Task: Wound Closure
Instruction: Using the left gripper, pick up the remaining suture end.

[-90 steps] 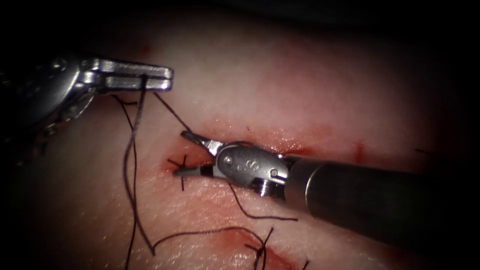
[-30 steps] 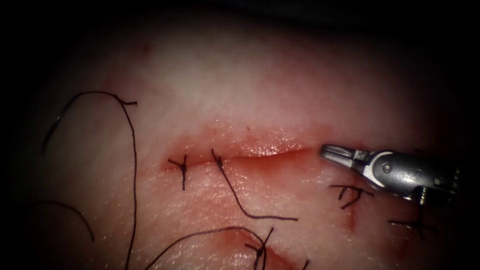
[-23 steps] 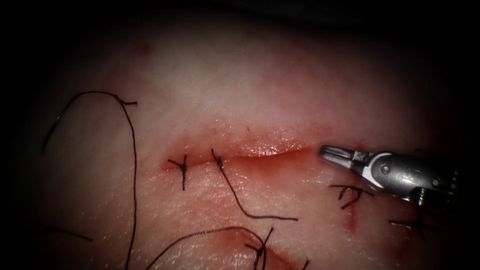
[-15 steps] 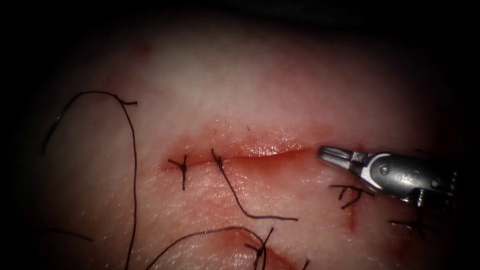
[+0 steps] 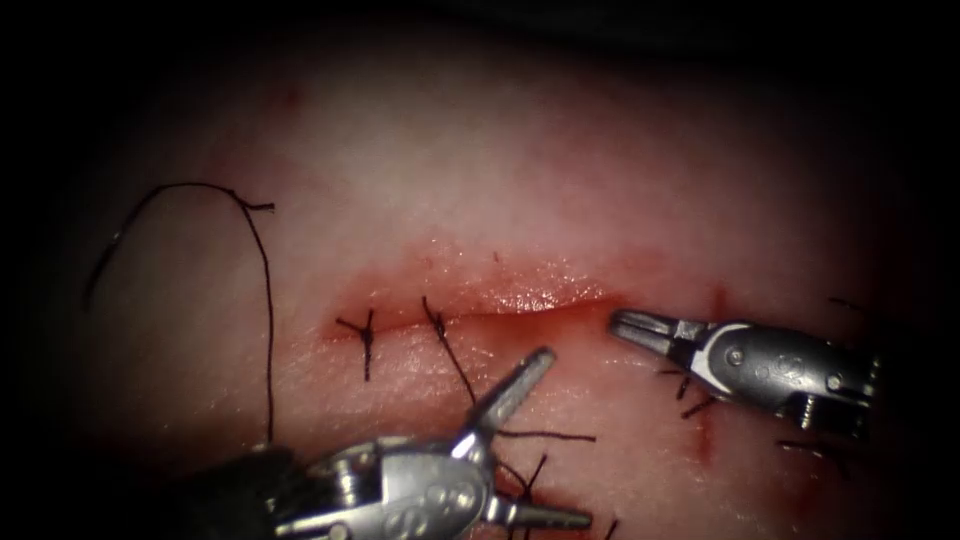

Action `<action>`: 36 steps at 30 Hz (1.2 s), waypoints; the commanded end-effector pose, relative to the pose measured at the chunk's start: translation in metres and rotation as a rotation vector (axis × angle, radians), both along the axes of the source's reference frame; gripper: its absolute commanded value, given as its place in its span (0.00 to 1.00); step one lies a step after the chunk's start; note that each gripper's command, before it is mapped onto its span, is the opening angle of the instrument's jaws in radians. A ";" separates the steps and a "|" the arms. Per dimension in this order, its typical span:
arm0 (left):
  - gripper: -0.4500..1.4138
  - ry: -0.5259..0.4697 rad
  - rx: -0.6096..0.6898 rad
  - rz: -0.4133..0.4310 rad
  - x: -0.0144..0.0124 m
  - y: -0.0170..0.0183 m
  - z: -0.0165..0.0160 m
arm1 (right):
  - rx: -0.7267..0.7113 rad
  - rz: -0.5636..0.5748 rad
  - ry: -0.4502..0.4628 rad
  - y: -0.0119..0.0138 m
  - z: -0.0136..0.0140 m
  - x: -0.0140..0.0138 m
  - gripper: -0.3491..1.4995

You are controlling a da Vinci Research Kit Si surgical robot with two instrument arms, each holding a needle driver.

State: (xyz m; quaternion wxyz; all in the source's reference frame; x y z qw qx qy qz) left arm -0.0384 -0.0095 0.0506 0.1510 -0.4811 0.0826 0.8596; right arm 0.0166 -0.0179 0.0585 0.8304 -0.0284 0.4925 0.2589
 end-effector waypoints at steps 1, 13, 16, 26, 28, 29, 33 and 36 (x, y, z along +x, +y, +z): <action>0.59 0.009 0.002 0.017 -0.0009 0.0003 0.0012 | 0.002 -0.004 0.000 0.0000 0.0005 0.0007 0.03; 0.51 0.289 0.025 0.066 -0.0019 -0.0004 0.0102 | 0.028 -0.043 -0.037 -0.0001 0.0007 0.0002 0.00; 0.51 0.307 0.032 0.084 -0.0023 -0.0006 0.0113 | 0.027 -0.040 -0.040 -0.0001 0.0007 0.0003 0.00; 0.34 0.418 0.073 0.160 -0.0032 -0.0011 0.0129 | 0.029 -0.047 -0.049 -0.0004 0.0008 0.0005 0.00; 0.34 0.429 0.076 0.165 -0.0032 -0.0010 0.0134 | 0.029 -0.047 -0.049 -0.0005 0.0008 0.0005 0.00; 0.34 0.432 0.078 0.169 -0.0032 -0.0011 0.0136 | 0.028 -0.047 -0.049 -0.0005 0.0008 0.0005 0.00; 0.34 0.455 0.087 0.196 -0.0034 -0.0019 0.0143 | 0.029 -0.046 -0.050 -0.0005 0.0008 0.0005 0.00; 0.34 0.467 0.083 0.203 -0.0034 -0.0023 0.0144 | 0.029 -0.046 -0.050 -0.0005 0.0009 0.0006 0.00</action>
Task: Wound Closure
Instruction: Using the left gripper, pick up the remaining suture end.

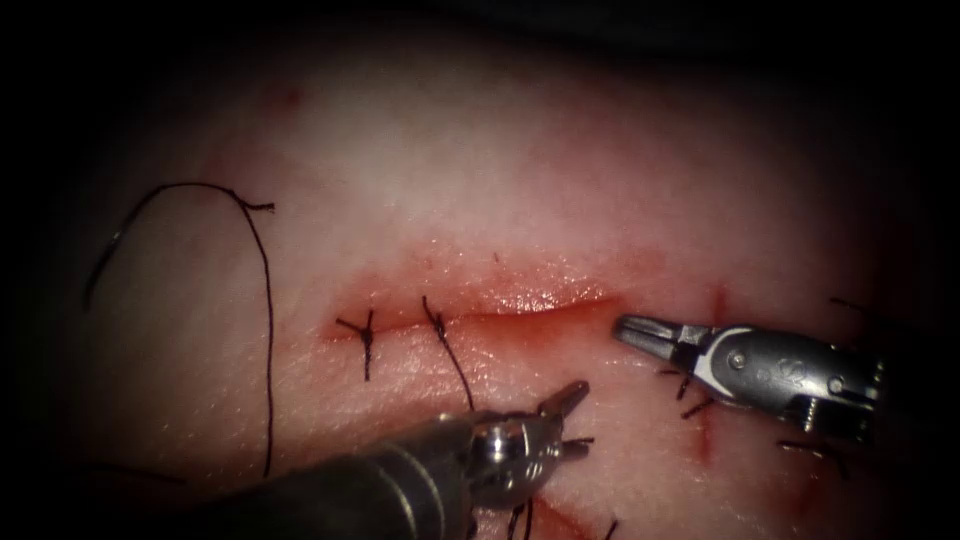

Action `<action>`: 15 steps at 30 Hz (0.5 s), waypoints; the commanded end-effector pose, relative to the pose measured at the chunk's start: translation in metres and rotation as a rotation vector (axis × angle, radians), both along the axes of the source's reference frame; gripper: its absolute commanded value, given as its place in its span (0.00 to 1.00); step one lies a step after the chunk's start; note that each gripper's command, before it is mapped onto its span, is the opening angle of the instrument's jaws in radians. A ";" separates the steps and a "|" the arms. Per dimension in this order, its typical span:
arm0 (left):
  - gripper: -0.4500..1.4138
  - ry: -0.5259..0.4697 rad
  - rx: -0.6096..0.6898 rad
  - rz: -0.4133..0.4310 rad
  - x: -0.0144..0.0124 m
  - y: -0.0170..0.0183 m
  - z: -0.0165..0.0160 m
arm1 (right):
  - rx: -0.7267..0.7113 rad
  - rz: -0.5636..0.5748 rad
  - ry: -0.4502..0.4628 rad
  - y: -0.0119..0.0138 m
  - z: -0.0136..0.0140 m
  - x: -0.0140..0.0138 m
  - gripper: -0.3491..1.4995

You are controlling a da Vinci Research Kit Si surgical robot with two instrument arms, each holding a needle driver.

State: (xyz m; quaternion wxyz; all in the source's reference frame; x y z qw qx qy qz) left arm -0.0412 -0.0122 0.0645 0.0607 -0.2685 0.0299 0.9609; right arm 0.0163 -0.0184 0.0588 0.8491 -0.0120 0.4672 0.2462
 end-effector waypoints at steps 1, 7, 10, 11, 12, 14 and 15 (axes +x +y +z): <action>0.34 0.000 0.002 0.005 -0.0007 0.0003 0.0005 | 0.000 0.000 0.002 0.0000 0.0006 0.0009 0.00; 0.30 0.007 0.012 0.009 -0.0007 0.0003 0.0007 | 0.000 0.001 0.002 0.0001 0.0006 0.0010 0.00; 0.03 0.021 0.032 0.029 -0.0009 0.0004 0.0010 | 0.000 0.001 0.001 0.0000 0.0006 0.0010 0.00; 0.00 0.021 0.041 0.038 -0.0009 0.0004 0.0011 | 0.000 0.001 0.001 0.0000 0.0006 0.0010 0.00; 0.00 0.020 0.048 0.045 -0.0010 0.0004 0.0012 | 0.000 0.001 0.001 0.0000 0.0006 0.0010 0.00; 0.00 0.021 0.067 0.063 -0.0010 0.0005 0.0013 | -0.001 0.002 0.001 0.0000 0.0006 0.0011 0.00; 0.00 0.020 0.074 0.070 -0.0010 0.0006 0.0014 | -0.001 0.002 0.001 0.0000 0.0006 0.0011 0.00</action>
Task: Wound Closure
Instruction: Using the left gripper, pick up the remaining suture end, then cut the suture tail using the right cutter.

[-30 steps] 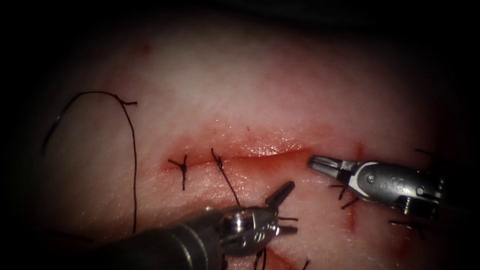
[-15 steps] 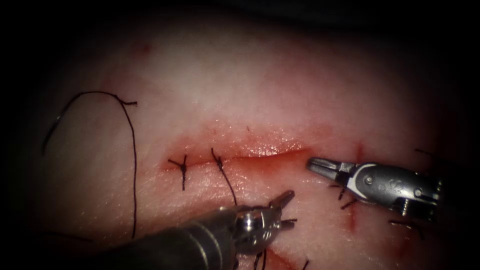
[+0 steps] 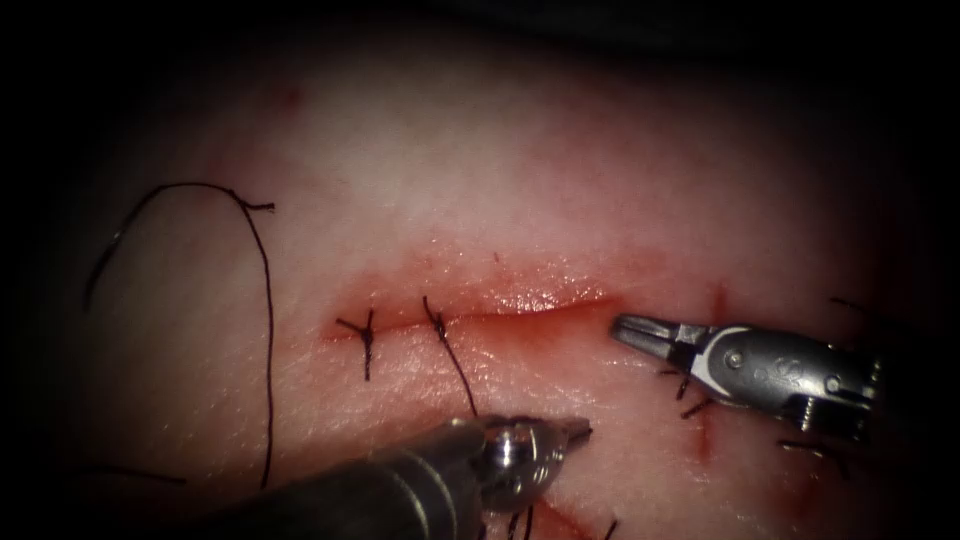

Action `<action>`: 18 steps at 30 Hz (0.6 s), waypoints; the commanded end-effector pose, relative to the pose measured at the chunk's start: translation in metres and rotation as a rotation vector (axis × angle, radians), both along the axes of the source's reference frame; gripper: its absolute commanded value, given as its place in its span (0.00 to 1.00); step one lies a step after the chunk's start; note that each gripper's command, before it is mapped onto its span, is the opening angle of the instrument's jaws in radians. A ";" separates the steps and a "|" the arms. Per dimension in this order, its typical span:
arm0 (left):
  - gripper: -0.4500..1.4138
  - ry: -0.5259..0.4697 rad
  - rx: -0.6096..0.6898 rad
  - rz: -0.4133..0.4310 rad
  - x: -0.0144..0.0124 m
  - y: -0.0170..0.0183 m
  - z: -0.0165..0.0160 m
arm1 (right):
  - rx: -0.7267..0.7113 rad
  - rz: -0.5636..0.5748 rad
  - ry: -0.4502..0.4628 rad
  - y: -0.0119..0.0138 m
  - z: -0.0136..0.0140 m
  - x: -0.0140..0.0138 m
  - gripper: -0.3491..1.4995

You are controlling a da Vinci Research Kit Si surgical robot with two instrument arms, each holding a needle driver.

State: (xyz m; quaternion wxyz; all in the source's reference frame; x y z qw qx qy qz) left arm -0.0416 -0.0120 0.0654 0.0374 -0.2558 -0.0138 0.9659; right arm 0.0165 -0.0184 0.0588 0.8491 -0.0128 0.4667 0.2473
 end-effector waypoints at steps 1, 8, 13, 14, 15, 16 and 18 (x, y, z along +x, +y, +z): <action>0.00 -0.006 0.008 0.007 -0.0006 0.0004 0.0005 | 0.000 -0.001 0.002 0.0000 0.0006 0.0009 0.00; 0.00 -0.127 -0.008 -0.043 0.0031 0.0023 -0.0032 | 0.015 -0.004 0.063 -0.0001 0.0008 0.0020 0.17; 0.00 -0.295 -0.044 -0.102 0.0069 0.0040 -0.0076 | -0.035 0.022 0.228 -0.0001 0.0015 0.0043 0.53; 0.00 -0.316 -0.063 -0.106 0.0083 0.0046 -0.0089 | -0.058 0.029 0.265 0.0000 0.0019 0.0053 0.75; 0.00 -0.326 -0.070 -0.118 0.0092 0.0049 -0.0097 | -0.066 0.028 0.278 0.0000 0.0023 0.0060 0.79; 0.00 -0.331 -0.071 -0.121 0.0098 0.0052 -0.0102 | -0.068 0.022 0.284 0.0000 0.0025 0.0064 0.80; 0.00 -0.323 -0.075 -0.130 0.0108 0.0055 -0.0109 | -0.073 0.012 0.294 -0.0001 0.0030 0.0074 0.84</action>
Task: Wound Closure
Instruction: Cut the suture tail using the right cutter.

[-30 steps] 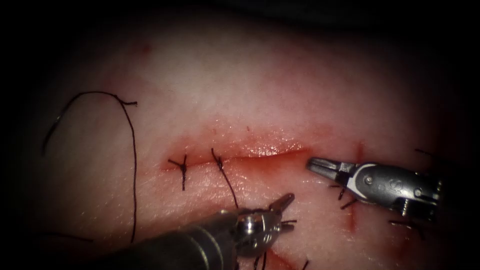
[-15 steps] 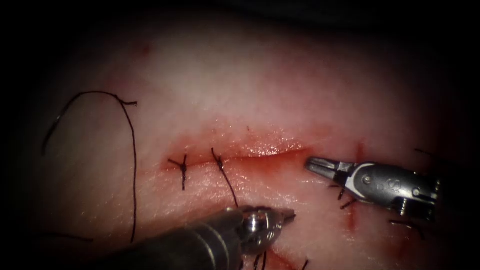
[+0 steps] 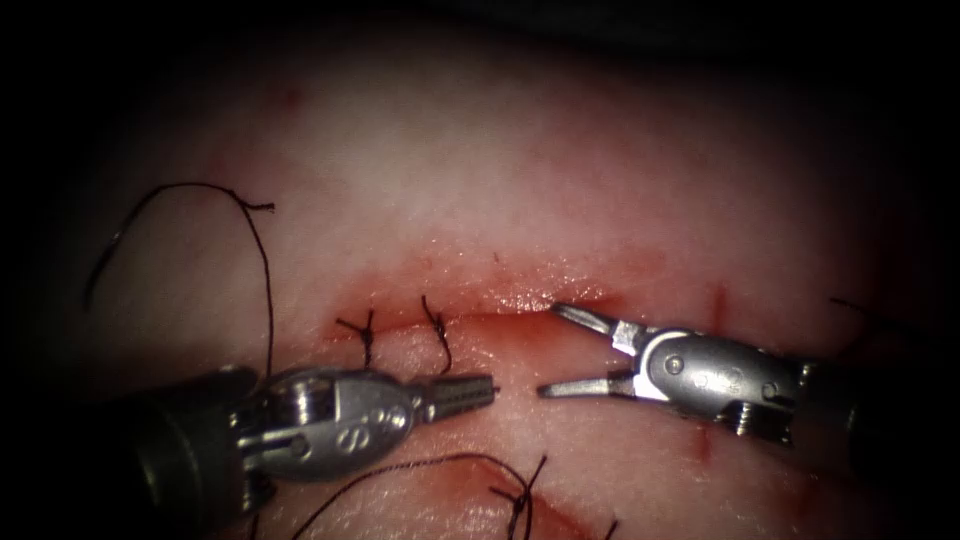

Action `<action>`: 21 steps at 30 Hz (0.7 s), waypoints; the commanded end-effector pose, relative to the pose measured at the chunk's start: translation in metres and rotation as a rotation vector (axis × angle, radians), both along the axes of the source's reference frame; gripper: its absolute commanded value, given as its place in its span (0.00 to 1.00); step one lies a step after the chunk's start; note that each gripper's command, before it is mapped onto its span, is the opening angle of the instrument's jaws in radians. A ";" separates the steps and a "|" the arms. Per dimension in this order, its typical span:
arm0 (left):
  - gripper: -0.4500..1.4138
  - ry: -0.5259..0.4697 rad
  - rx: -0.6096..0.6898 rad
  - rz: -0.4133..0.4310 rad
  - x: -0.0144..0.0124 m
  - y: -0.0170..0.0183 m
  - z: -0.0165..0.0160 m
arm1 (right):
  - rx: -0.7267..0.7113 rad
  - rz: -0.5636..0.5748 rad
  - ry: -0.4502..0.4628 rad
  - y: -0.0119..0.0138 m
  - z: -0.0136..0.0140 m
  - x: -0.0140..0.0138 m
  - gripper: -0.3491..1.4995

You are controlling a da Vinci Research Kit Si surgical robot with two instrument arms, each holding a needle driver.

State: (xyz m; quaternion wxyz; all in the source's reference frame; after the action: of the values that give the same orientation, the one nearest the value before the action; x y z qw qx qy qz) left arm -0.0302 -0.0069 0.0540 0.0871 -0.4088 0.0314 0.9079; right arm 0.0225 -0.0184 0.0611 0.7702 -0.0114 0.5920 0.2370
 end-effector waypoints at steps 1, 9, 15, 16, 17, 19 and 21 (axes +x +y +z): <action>0.00 0.000 -0.001 -0.001 -0.0003 0.0005 0.0004 | -0.005 -0.008 0.009 -0.0001 0.0008 0.0019 0.86; 0.00 -0.002 -0.004 0.005 0.0004 0.0002 0.0006 | -0.151 -0.017 0.030 -0.0009 0.0004 0.0069 0.93; 0.00 0.000 -0.006 0.003 0.0002 0.0000 0.0006 | -0.194 -0.027 0.028 -0.0008 0.0010 0.0096 0.92; 0.00 0.000 -0.006 0.003 0.0002 -0.0001 0.0006 | -0.197 -0.032 0.033 -0.0009 0.0011 0.0099 0.92; 0.00 0.001 -0.007 0.003 0.0001 -0.0002 0.0005 | -0.200 -0.036 0.037 -0.0010 0.0013 0.0103 0.92; 0.00 0.001 -0.009 0.000 0.0000 -0.0004 0.0002 | -0.210 -0.046 0.046 -0.0013 0.0019 0.0116 0.92; 0.00 0.003 -0.009 -0.001 0.0000 -0.0005 0.0000 | -0.213 -0.051 0.046 -0.0014 0.0022 0.0122 0.92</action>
State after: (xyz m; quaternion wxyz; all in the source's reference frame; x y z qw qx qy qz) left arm -0.0297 -0.0079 0.0535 0.0860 -0.4070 0.0355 0.9087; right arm 0.0337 -0.0198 0.0628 0.7571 -0.0735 0.6306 0.1538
